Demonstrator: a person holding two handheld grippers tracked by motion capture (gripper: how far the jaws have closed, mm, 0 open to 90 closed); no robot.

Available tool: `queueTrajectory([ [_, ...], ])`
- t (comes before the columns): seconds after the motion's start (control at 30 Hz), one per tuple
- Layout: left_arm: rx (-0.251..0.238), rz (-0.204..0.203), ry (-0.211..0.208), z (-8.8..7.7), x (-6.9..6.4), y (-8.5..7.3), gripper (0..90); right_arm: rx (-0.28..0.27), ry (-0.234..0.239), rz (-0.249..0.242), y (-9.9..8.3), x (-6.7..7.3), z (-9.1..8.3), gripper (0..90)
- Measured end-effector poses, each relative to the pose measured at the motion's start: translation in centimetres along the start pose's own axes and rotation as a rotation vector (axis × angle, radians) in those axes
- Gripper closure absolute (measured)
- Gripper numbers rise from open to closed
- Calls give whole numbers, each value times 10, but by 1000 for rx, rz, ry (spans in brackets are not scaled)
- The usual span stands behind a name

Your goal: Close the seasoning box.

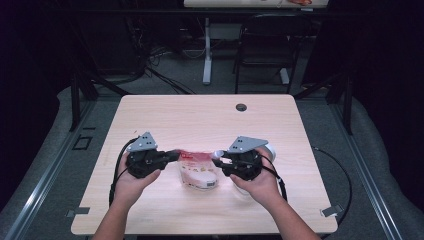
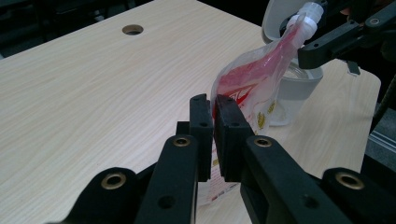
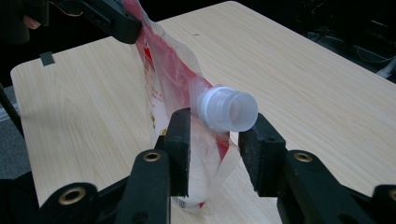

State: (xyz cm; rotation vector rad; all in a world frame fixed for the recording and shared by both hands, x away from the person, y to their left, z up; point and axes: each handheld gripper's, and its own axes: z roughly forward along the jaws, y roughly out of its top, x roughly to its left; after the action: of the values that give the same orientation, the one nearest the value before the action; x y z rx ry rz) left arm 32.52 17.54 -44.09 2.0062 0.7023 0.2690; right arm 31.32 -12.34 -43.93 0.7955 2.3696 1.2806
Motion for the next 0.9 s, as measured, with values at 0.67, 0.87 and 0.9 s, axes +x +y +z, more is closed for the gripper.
queueTrajectory([
  [0.67, -20, -12, -5, -12, 3, -1, 658, -16, 11, -52, 23, -1, -19, 556],
  [0.87, -23, -22, 4, -18, 6, -4, 645, -4, 47, -112, 36, 5, -14, 534],
  [0.9, -23, -22, 4, -18, 6, -4, 643, -4, 47, -112, 36, 5, -14, 534],
])
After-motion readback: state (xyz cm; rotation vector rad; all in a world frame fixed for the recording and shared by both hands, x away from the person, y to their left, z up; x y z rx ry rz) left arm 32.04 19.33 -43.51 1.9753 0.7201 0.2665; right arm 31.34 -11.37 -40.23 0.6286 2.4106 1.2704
